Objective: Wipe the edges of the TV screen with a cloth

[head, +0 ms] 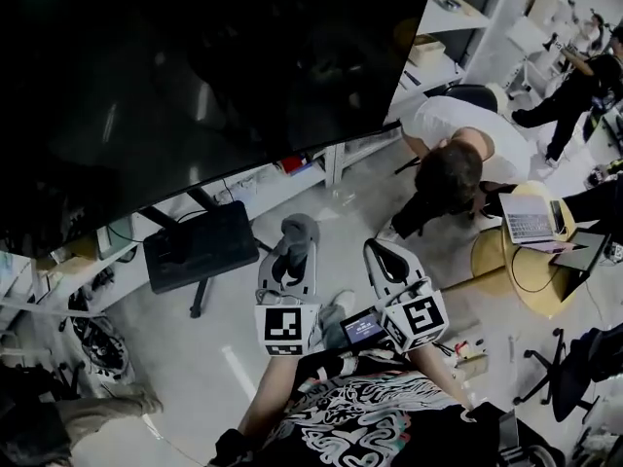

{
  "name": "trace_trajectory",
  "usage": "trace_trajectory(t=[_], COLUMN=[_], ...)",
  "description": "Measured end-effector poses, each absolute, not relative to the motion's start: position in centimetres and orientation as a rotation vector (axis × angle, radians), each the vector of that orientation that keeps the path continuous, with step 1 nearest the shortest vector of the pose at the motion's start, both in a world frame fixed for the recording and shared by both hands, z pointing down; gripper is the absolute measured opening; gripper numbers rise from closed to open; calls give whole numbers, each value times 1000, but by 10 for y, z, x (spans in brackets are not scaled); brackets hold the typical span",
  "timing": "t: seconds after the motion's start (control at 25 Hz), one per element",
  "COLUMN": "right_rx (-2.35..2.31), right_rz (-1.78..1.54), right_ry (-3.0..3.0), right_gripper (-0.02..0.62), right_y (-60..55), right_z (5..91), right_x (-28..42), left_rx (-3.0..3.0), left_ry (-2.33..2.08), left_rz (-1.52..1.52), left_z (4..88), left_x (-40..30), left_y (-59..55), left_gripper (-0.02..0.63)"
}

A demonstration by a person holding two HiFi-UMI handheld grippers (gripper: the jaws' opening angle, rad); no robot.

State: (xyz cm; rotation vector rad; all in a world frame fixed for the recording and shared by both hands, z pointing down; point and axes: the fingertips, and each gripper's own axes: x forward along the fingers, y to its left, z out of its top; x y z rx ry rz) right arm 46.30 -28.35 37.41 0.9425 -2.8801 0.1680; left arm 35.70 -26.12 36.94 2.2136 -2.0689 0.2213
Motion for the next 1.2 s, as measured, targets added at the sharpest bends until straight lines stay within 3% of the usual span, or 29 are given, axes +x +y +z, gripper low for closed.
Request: trace_trajectory(t=[0.48,1.2], right_rx=[980,784], right_rz=[170,144], right_ry=[-2847,-2925], right_gripper=[29,29], right_y=[-197,-171], right_z=[373,351], right_x=[530,598], left_rx=[2128,2064], left_ry=[-2194,-2268], left_rz=[232,252], left_z=[360,336], left_x=[383,473], left_y=[-154,-117], left_gripper=[72,73])
